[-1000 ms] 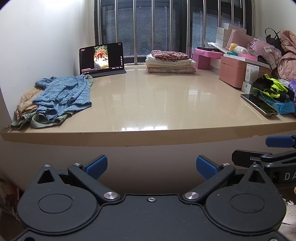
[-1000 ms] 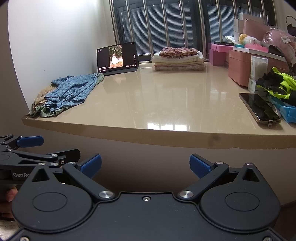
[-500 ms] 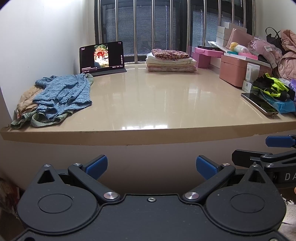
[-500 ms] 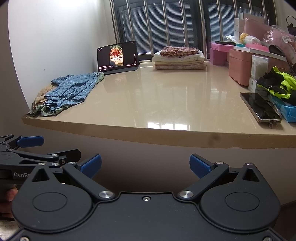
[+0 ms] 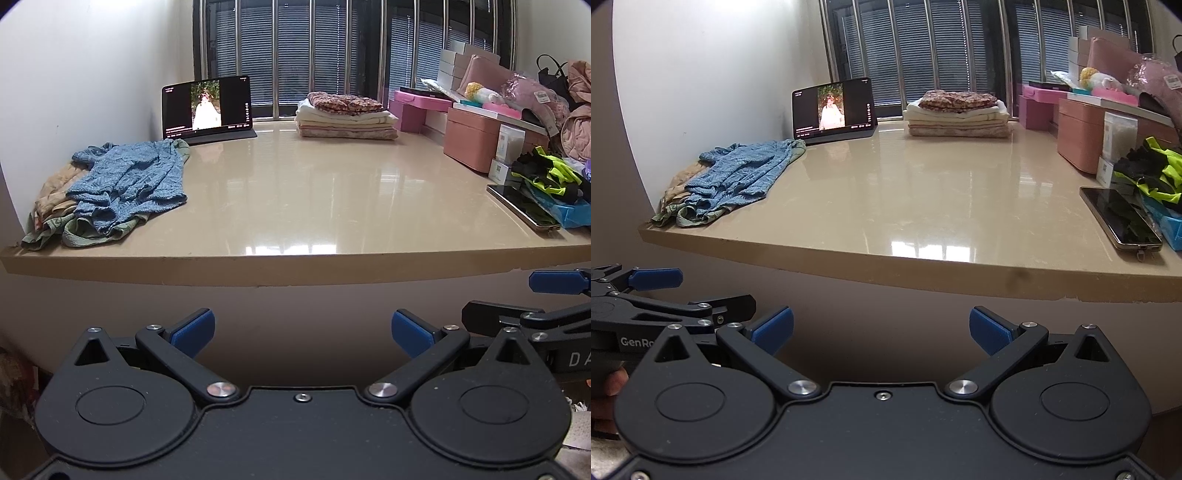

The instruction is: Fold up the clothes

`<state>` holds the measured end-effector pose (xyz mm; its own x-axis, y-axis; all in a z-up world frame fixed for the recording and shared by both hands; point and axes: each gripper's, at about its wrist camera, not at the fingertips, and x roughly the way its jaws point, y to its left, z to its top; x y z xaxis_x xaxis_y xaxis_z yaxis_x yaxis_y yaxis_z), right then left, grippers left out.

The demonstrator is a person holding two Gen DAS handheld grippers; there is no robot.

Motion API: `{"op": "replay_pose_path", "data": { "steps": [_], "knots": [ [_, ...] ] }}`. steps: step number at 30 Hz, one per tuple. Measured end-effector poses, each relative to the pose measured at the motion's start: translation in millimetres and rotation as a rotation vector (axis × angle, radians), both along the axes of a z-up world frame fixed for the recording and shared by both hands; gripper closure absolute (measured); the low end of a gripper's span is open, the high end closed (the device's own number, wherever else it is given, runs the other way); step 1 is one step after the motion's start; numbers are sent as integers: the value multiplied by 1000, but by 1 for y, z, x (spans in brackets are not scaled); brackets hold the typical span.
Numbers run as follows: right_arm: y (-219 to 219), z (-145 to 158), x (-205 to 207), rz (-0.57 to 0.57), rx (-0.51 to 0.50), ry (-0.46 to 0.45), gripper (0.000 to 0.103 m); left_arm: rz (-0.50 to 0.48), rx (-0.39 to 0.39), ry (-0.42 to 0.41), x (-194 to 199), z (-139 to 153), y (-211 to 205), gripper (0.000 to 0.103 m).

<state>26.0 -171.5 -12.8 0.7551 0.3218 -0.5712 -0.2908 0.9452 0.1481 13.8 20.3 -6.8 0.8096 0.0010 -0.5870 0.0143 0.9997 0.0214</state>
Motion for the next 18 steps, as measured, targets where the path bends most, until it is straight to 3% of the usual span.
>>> {"op": "replay_pose_path", "data": {
  "steps": [18],
  "knots": [
    [9, -5, 4, 26, -14, 15, 0, 36, 2, 3, -1, -5, 9, 0]
  ]
}}
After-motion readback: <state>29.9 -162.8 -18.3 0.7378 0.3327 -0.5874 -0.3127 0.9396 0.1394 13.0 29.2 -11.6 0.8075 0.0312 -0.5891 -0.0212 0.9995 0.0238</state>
